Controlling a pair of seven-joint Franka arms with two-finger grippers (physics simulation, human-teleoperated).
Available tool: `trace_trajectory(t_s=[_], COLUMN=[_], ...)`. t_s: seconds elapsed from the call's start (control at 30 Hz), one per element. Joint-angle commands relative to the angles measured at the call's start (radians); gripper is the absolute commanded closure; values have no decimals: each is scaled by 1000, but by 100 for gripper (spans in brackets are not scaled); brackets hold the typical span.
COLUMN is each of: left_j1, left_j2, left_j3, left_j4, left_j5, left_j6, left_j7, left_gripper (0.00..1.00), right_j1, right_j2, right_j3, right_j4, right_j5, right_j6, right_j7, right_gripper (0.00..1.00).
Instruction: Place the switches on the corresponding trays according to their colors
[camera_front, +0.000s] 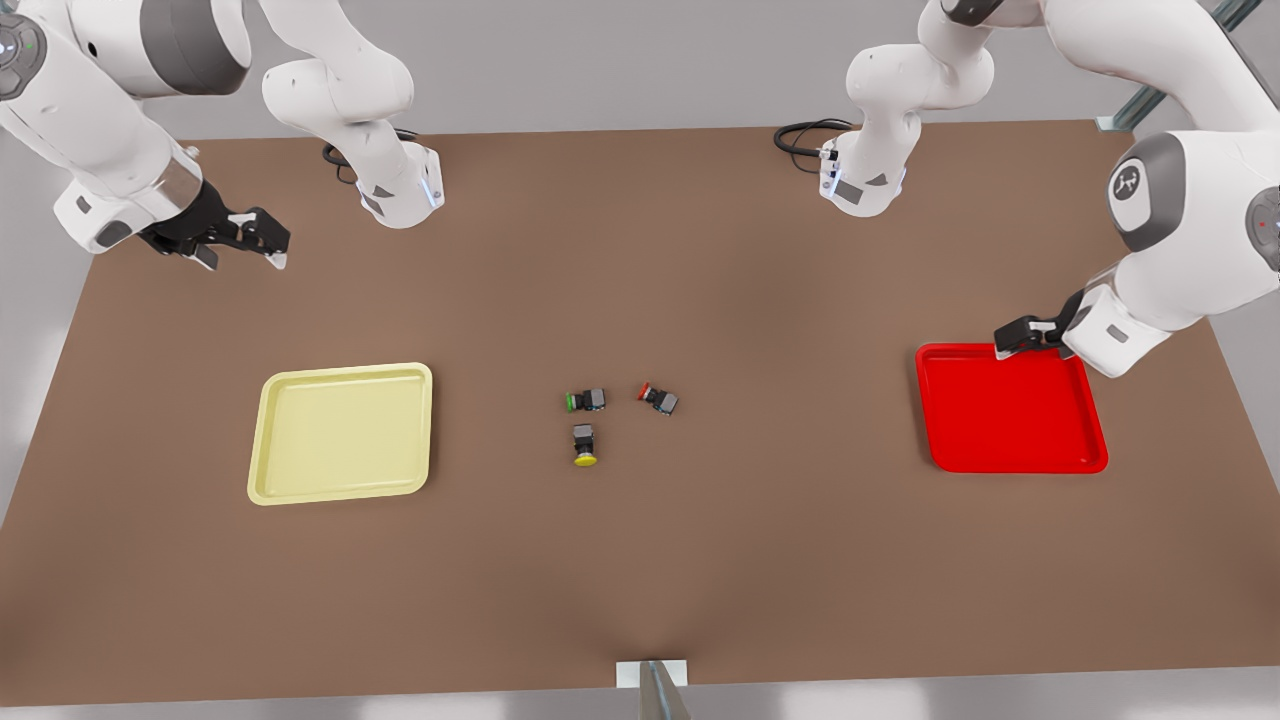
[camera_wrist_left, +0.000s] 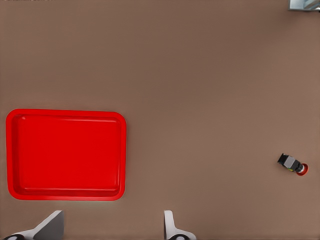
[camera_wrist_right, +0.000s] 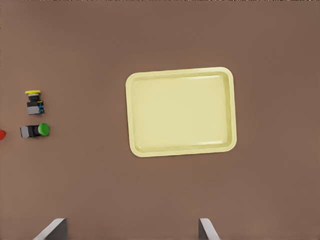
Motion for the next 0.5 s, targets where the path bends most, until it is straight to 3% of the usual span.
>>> trace_trajectory(t_s=[0.0,0.13,0.2,0.4,0.47], left_j1=[-1,-51,-67,-389,-444], left_j2=[1,-2,55,307,367], left_j3=[-2,-5,-119,-179,-238], left_j4=[0,2,-2,0,-9], left_j5=[2,1,-4,27,30], left_j6=[-1,9,64,420,530], left_j7=[-16,-94,-407,-1522,-1627], left_gripper=[0,0,0,0,0], right_j1=[0,0,0,0,9], right_j2=[0,0,0,3,1], right_j3=[0,0,2,0,2], right_j4=[0,0,-1,0,0], right_j5=[0,0,0,2,3], right_j6=[2,3,3,5,2], right_j7=[1,1,2,-1,-4], right_gripper=[0,0,0,0,0])
